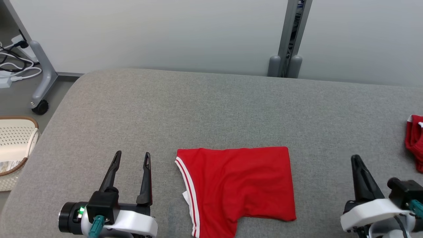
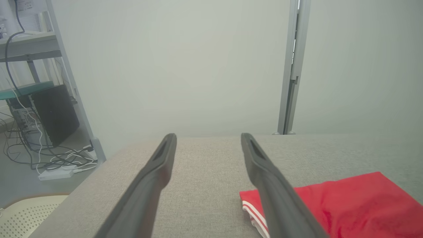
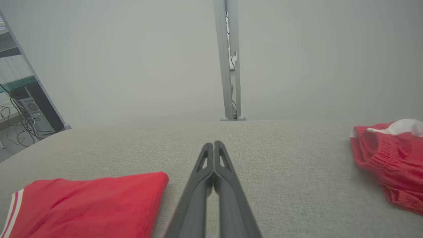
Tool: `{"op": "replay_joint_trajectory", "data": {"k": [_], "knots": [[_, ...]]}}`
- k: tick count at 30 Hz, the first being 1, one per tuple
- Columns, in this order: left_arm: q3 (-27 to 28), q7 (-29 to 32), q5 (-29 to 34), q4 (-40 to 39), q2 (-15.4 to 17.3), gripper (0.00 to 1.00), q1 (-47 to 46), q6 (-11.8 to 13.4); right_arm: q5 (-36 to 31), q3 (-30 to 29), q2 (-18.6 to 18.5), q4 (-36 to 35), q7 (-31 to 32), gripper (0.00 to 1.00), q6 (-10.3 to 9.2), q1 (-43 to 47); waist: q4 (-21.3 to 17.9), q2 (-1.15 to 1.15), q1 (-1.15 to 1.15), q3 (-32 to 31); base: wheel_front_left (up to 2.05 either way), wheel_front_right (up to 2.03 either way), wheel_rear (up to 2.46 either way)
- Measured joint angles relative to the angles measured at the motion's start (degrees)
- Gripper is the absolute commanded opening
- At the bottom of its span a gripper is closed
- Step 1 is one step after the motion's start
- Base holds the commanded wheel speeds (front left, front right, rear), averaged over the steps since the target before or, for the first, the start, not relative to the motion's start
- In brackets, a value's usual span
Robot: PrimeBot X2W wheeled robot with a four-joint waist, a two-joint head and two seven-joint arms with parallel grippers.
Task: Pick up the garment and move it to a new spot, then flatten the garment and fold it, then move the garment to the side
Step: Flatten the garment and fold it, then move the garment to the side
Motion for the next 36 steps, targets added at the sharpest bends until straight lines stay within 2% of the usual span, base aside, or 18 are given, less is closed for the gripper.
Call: {"op": "replay_joint_trajectory", "data": {"k": [3,4,5,29,32,36], "knots": [[0.1,0.0,0.0,-0.3,0.0,1.00,0.3,0.0,-2.1,-4.1,2.0,-0.5,0.0,0.00,-0.01,2.5,-0.3,0.00,0.00,-0.1,0.00,0.00,0.00],[0.1,0.0,0.0,-0.3,0.0,1.00,0.5,0.0,-2.4,-4.6,2.4,-0.5,0.0,0.38,-0.01,3.1,-0.4,0.00,0.00,-0.1,0.00,0.00,0.00],[0.1,0.0,0.0,-0.3,0.0,1.00,0.7,-0.1,-2.7,-4.8,2.8,-0.4,0.0,1.00,0.00,3.5,-0.5,0.00,0.00,-0.2,0.00,0.00,0.00],[-0.2,0.0,-0.7,2.1,0.0,1.00,1.1,-1.1,-4.1,-4.0,3.8,0.7,0.0,1.00,0.00,3.3,-0.3,0.00,0.00,-0.3,0.00,0.00,0.00],[-0.3,0.0,-1.0,2.1,0.0,1.00,0.8,-1.1,-2.8,-0.4,3.3,2.0,0.9,1.00,0.00,2.2,-0.1,0.00,0.00,0.8,0.00,0.00,0.00],[-0.6,0.0,-1.1,2.3,0.0,1.00,0.1,-1.0,1.4,6.6,0.8,3.1,3.9,1.00,0.00,0.5,0.2,0.00,0.00,2.2,0.00,0.00,0.00]]}}
